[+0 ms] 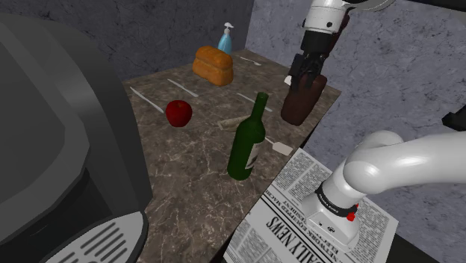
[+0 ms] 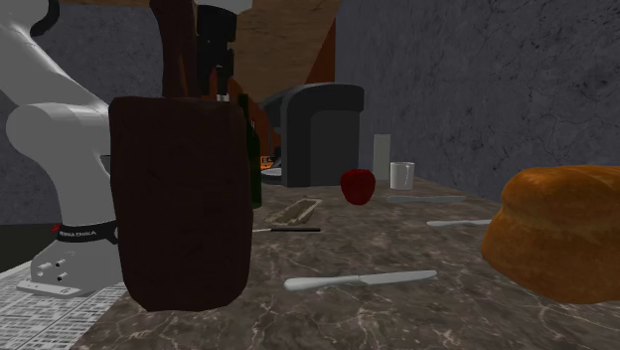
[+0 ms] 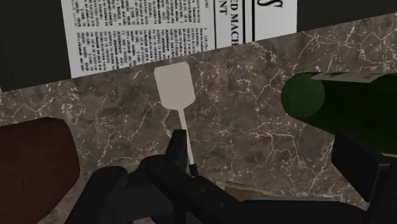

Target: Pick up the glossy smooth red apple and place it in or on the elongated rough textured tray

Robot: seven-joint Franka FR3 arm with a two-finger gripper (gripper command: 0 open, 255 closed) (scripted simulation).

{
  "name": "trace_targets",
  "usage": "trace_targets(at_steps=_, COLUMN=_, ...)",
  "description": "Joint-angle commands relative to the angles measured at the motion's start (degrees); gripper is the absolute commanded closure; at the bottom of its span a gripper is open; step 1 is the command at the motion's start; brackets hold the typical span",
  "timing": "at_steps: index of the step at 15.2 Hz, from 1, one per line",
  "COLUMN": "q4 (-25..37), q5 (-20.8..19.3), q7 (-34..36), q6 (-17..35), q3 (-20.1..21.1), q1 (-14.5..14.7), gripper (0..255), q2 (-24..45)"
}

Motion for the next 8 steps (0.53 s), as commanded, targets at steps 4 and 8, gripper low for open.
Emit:
trace_targets(at_steps=4, q4=0.44, q5=-0.07, q7=-3.19, q6=5.78, q3=0.38, q1=1.49, gripper=0, q2=4.87)
trace_targets(at_steps=8, q4=2.08, q5=-0.04, q7=-7.25, q6=12.89, q3=1.04, q1=3.38, gripper=0, q2=11.79)
